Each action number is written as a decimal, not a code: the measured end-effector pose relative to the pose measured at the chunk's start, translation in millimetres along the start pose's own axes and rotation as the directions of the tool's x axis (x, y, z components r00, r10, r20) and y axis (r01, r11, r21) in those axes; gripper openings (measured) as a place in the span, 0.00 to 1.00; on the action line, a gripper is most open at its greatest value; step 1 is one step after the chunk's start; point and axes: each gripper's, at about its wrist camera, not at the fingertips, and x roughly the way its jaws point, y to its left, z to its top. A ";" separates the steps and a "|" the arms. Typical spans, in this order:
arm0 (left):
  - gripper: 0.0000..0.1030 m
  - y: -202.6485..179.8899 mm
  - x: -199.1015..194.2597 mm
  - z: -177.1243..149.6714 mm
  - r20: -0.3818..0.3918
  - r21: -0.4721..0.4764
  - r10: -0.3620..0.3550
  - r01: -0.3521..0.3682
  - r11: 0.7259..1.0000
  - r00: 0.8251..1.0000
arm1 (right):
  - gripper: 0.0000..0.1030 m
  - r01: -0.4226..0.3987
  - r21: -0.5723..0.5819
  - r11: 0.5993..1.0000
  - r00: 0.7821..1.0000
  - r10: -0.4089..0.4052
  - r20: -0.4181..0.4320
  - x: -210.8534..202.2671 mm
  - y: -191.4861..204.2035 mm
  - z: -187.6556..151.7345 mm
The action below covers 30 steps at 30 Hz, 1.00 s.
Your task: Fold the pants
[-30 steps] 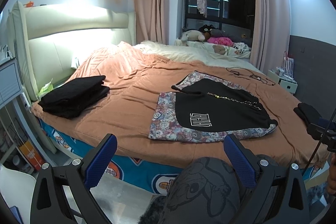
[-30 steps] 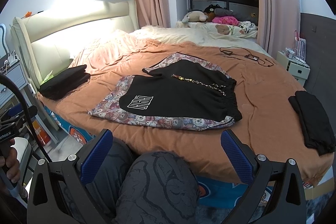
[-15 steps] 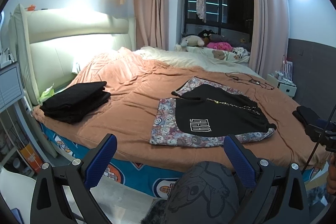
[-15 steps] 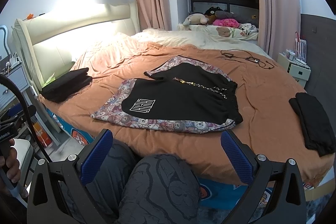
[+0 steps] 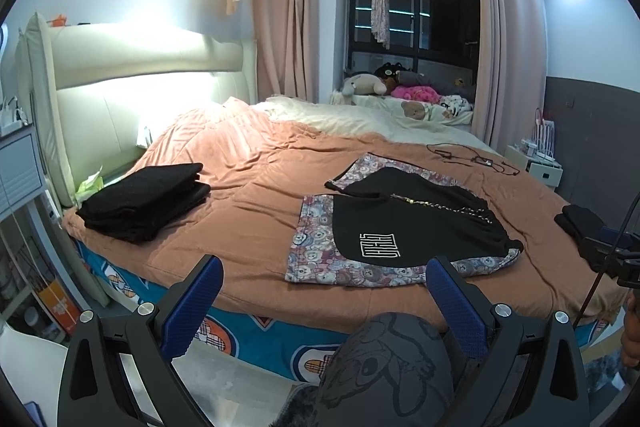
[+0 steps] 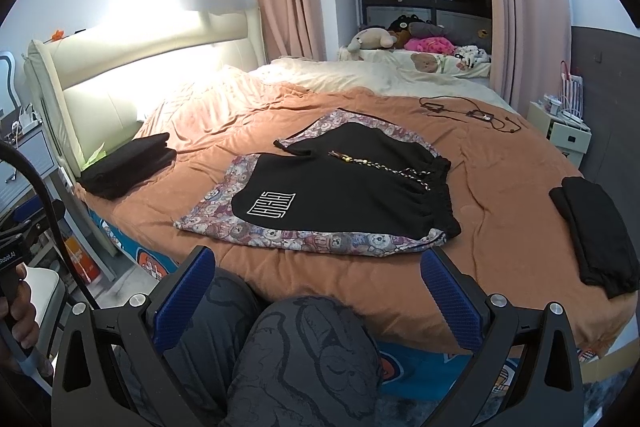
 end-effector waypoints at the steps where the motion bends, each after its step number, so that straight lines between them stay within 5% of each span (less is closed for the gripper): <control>1: 0.99 -0.4 -0.2 -0.8 -0.001 0.000 -0.001 0.001 1.000 1.000 | 1.00 0.001 -0.001 1.000 1.000 -0.001 0.001 -0.8 -0.2 0.4; 30: 0.99 14.3 84.3 8.1 -0.125 -0.070 -0.052 0.044 0.997 0.991 | 1.00 0.056 0.128 0.990 0.998 -0.050 -0.049 59.0 -45.2 16.4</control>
